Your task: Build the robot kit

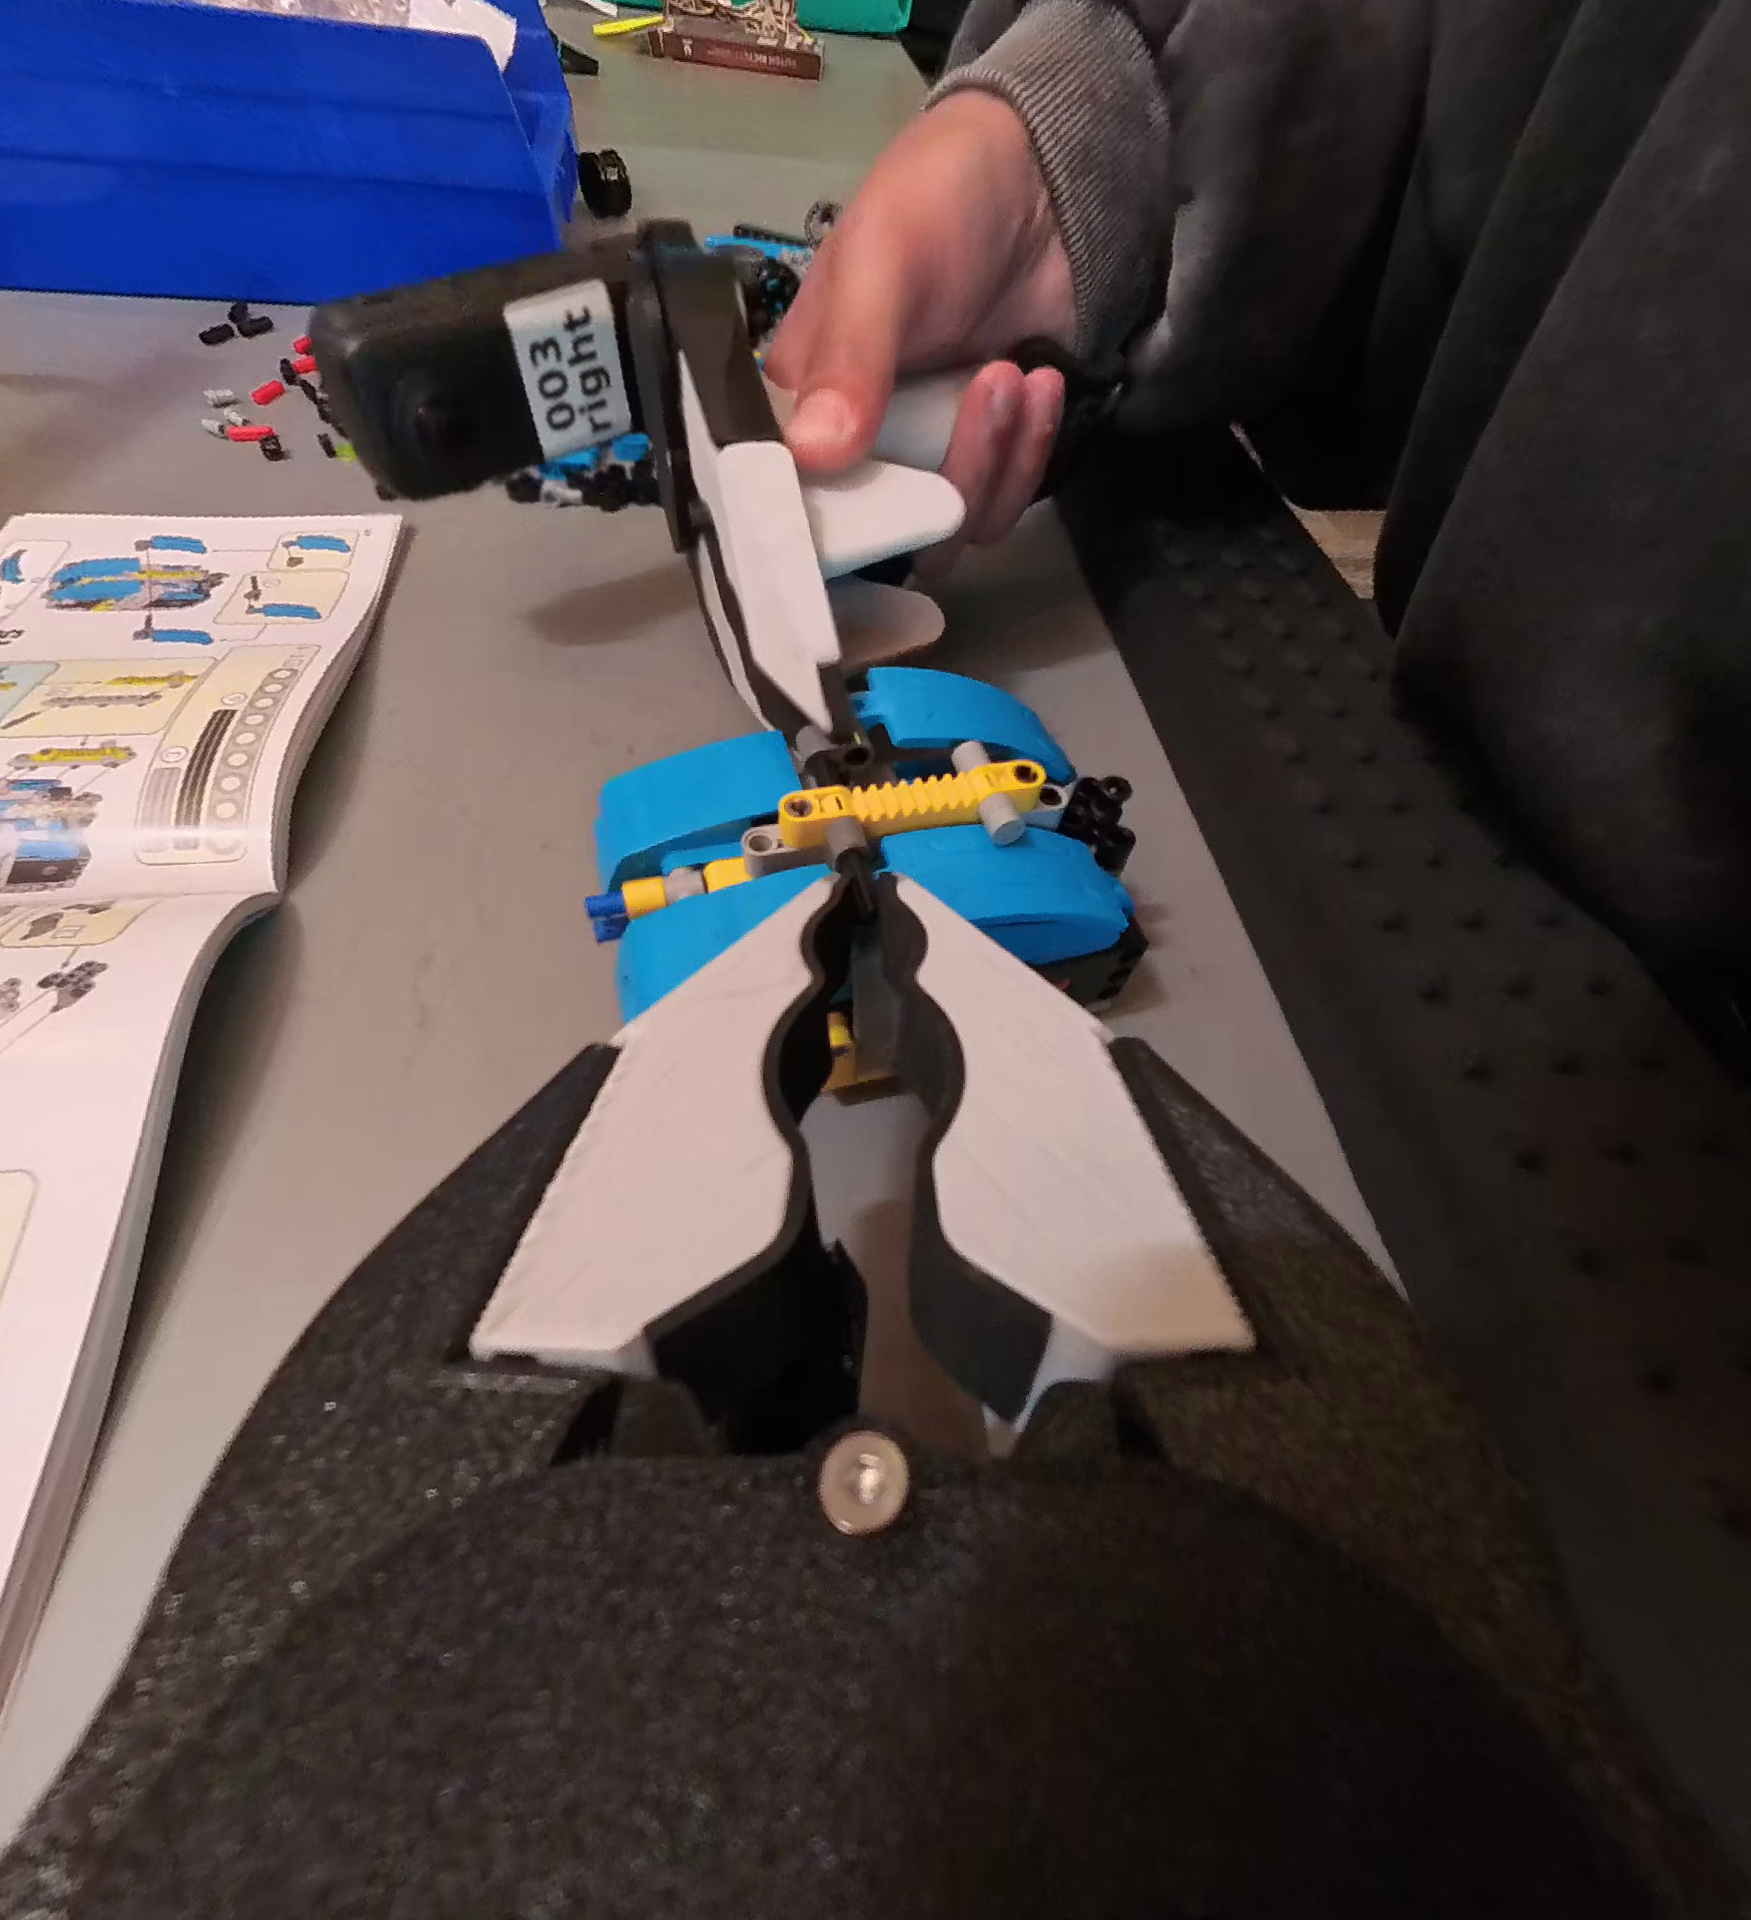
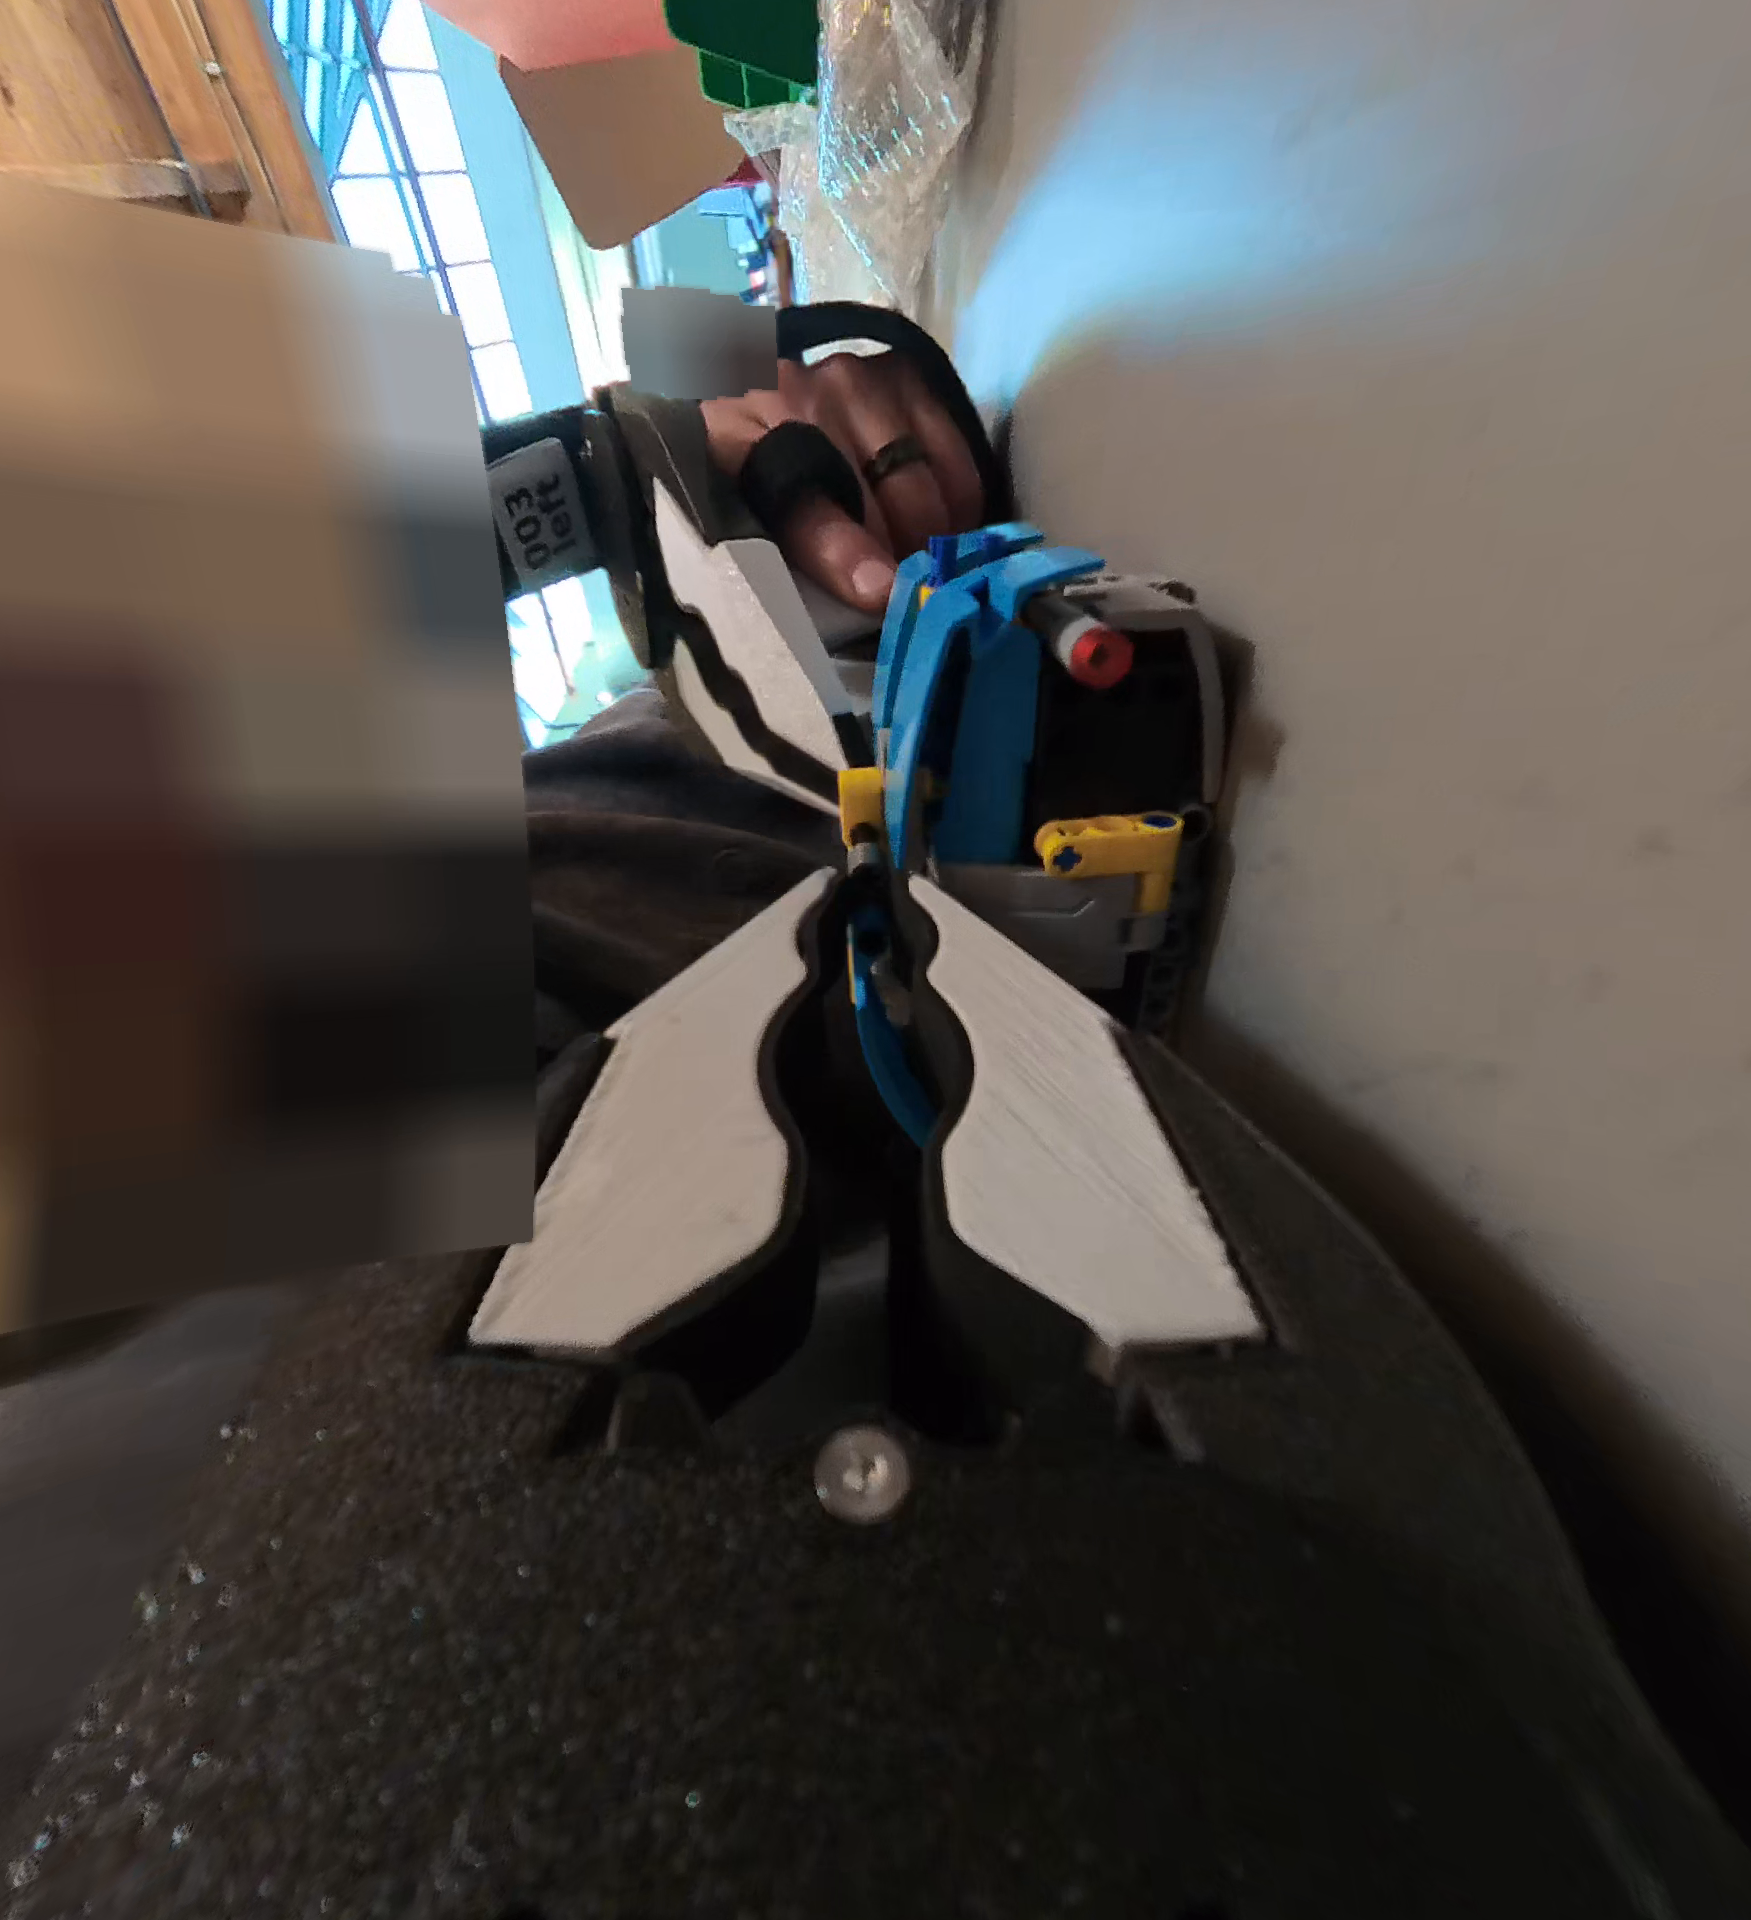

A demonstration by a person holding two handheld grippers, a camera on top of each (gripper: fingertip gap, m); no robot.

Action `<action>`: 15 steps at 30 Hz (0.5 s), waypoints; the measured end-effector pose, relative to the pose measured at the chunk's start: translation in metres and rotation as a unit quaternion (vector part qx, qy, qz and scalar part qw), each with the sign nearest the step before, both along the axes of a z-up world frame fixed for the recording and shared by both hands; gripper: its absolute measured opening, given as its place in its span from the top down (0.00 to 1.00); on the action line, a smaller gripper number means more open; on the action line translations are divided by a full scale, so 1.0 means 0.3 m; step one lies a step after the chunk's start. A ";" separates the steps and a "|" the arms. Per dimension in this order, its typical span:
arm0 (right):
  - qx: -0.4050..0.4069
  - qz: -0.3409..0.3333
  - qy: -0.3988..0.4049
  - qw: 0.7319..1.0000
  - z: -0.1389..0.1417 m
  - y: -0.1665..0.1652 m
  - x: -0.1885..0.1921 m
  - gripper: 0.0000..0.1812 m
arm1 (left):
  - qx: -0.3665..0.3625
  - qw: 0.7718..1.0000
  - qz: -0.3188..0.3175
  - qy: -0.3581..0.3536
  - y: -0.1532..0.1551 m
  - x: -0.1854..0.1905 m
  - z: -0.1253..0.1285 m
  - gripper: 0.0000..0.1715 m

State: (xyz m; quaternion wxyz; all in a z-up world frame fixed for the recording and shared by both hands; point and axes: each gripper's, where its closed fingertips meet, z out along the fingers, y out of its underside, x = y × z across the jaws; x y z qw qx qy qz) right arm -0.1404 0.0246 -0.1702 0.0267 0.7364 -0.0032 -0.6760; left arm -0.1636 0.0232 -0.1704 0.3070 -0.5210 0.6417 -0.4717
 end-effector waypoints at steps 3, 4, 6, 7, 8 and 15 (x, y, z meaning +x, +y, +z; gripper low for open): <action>0.055 0.011 -0.036 0.998 0.006 -0.019 0.021 0.92 | 0.002 1.000 -0.002 0.000 -0.004 -0.001 -0.001 0.98; 0.071 0.009 -0.045 0.996 0.009 -0.020 0.033 0.92 | 0.002 1.000 -0.003 0.000 -0.004 -0.001 -0.001 0.98; 0.083 0.004 -0.047 0.995 0.019 -0.020 0.040 0.94 | -0.001 1.000 -0.002 0.000 -0.004 0.001 -0.001 0.98; 0.081 0.008 -0.047 0.996 0.019 -0.026 0.034 0.93 | -0.001 1.000 -0.002 0.001 -0.005 0.002 -0.001 0.98; 0.079 0.012 -0.047 0.996 0.018 -0.030 0.026 0.93 | 0.001 1.000 -0.002 0.000 -0.006 0.002 -0.001 0.98; 0.088 0.018 -0.057 0.994 0.001 -0.037 0.022 0.98 | 0.016 1.000 0.004 -0.003 -0.010 0.003 -0.002 0.98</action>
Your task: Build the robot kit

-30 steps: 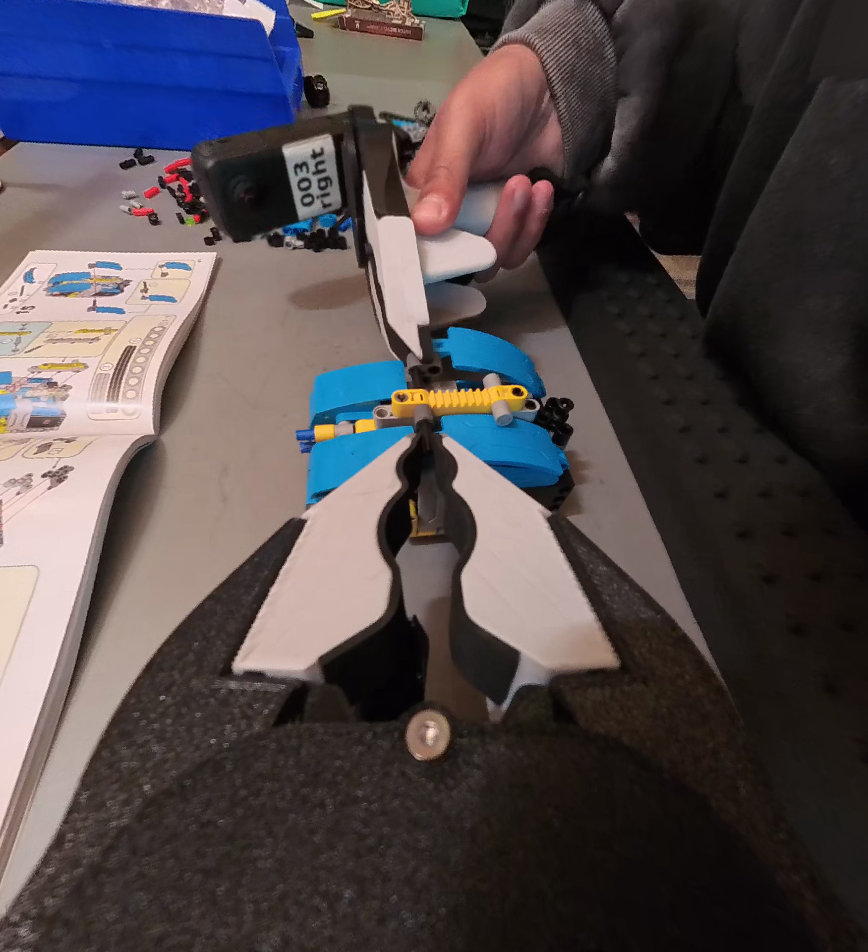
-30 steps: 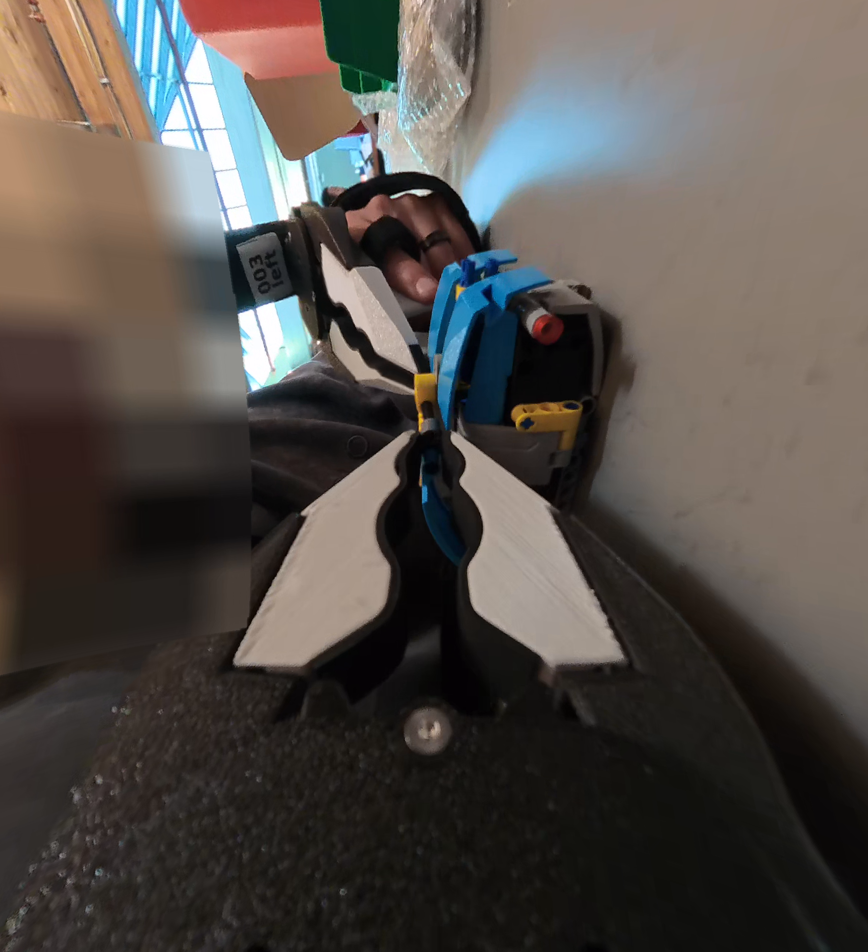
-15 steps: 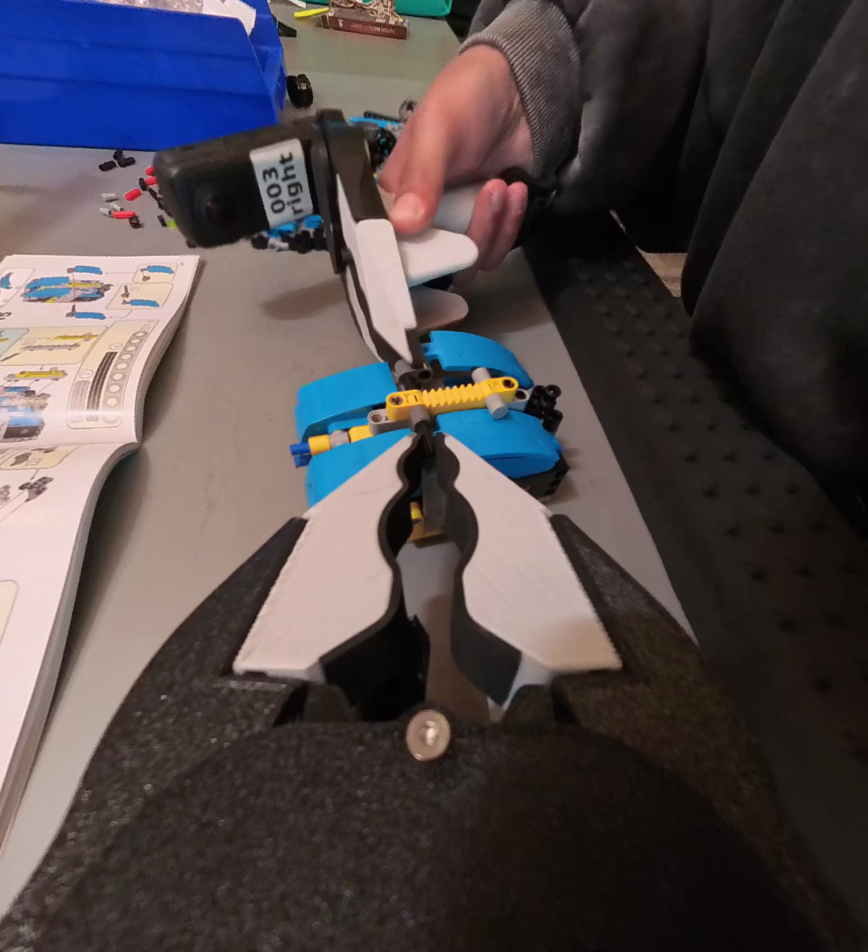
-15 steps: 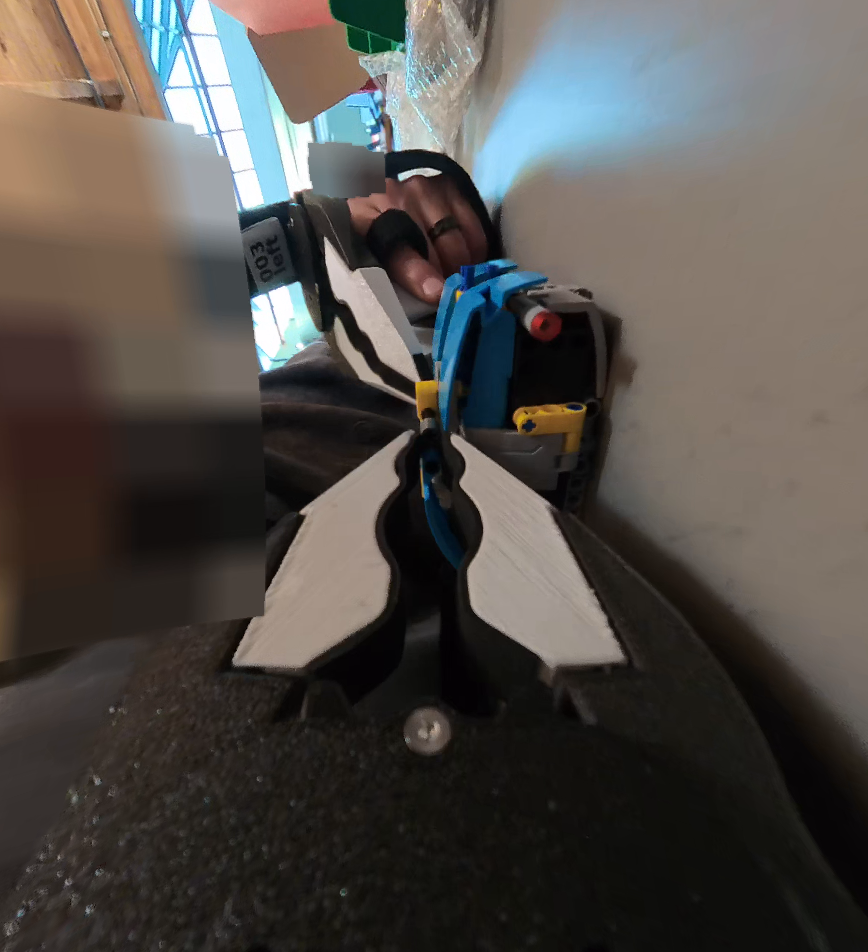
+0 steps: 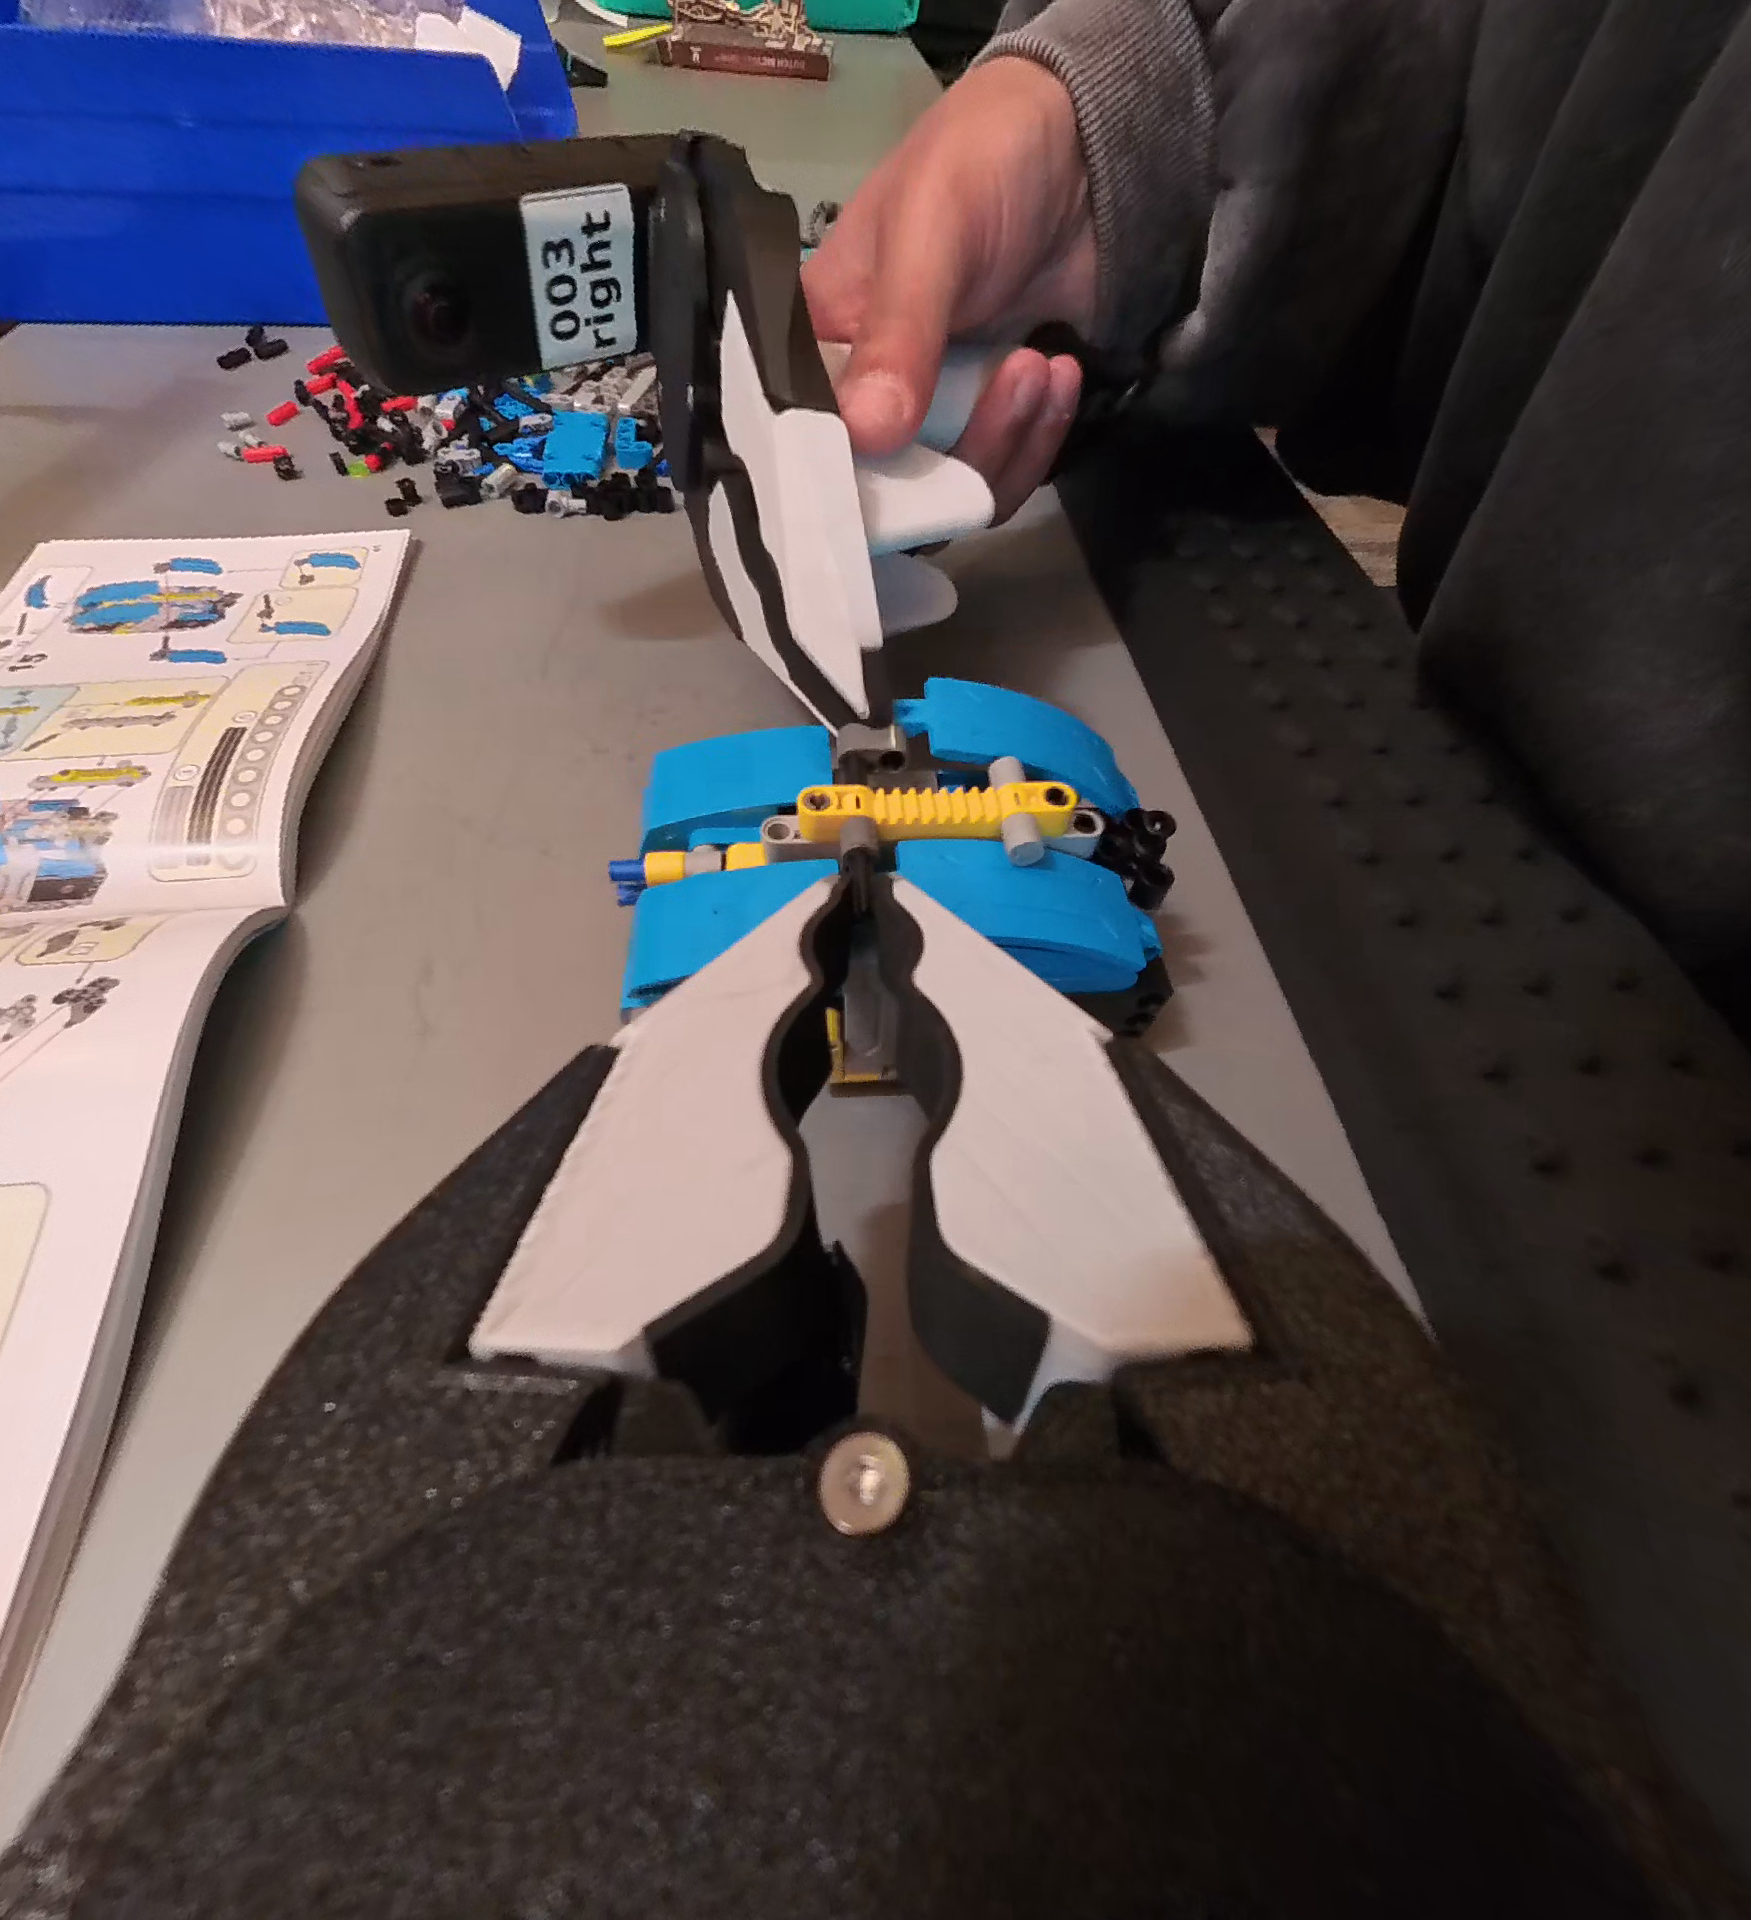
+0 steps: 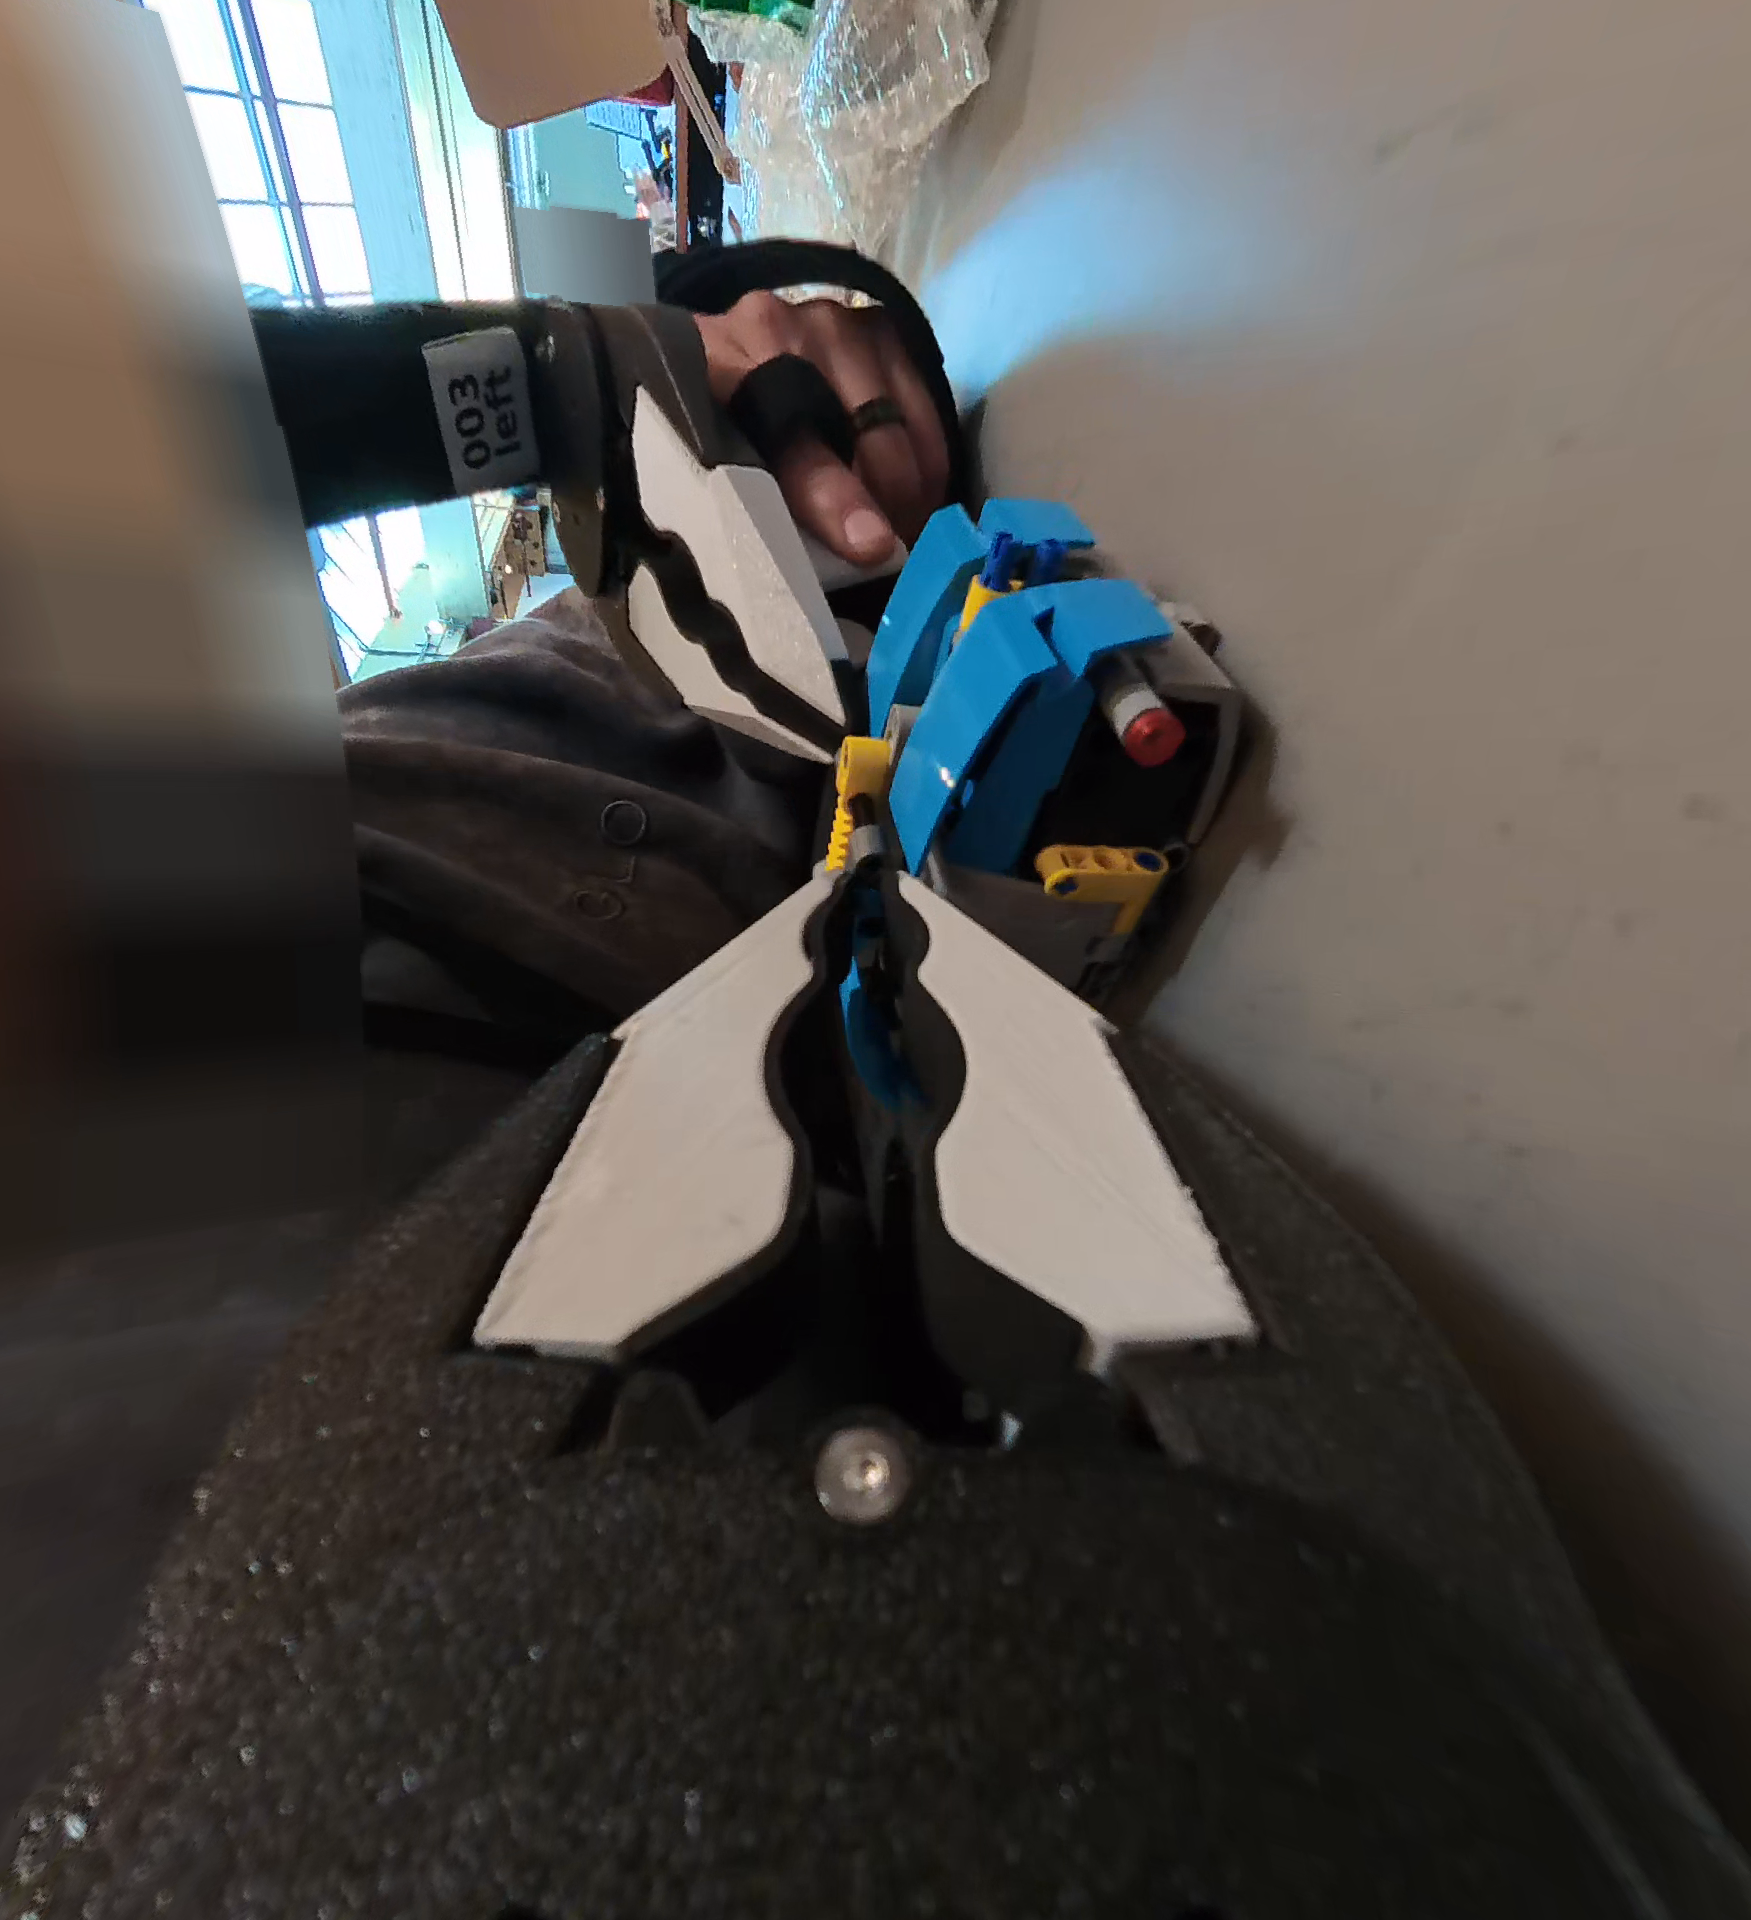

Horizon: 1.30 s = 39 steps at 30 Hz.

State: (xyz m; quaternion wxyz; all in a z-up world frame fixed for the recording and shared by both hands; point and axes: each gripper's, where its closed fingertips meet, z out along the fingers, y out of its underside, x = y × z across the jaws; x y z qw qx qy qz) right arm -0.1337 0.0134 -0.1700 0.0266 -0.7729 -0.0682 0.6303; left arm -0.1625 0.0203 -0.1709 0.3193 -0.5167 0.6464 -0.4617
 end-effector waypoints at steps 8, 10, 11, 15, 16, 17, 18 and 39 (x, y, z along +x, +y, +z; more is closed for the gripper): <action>0.016 0.009 -0.007 1.000 0.001 0.005 -0.011 0.99 | -0.006 1.000 -0.006 0.002 -0.004 -0.002 0.000 0.98; 0.016 0.010 -0.009 1.000 0.001 0.005 -0.011 0.98 | -0.005 1.000 -0.006 0.002 -0.005 -0.002 0.000 0.98; 0.014 0.011 -0.008 1.000 0.001 0.004 -0.012 0.98 | -0.004 1.000 -0.006 0.002 -0.005 -0.002 0.000 0.98; 0.017 0.019 -0.012 1.000 0.001 0.004 -0.015 0.99 | -0.004 1.000 -0.006 0.002 -0.005 -0.002 0.000 0.99; 0.018 0.019 -0.014 1.000 0.001 0.004 -0.015 0.99 | -0.004 1.000 -0.006 0.001 -0.005 -0.002 0.000 0.99; 0.017 0.014 -0.016 1.000 0.001 0.004 -0.014 0.99 | -0.003 1.000 -0.006 0.001 -0.005 -0.001 0.000 0.98; 0.019 0.008 -0.021 1.000 0.001 0.005 -0.013 0.99 | -0.004 1.000 -0.006 0.001 -0.006 -0.001 0.000 0.98; 0.262 -0.023 -0.161 0.951 -0.001 -0.031 0.007 0.97 | -0.021 1.000 -0.017 0.005 -0.011 -0.003 0.001 0.98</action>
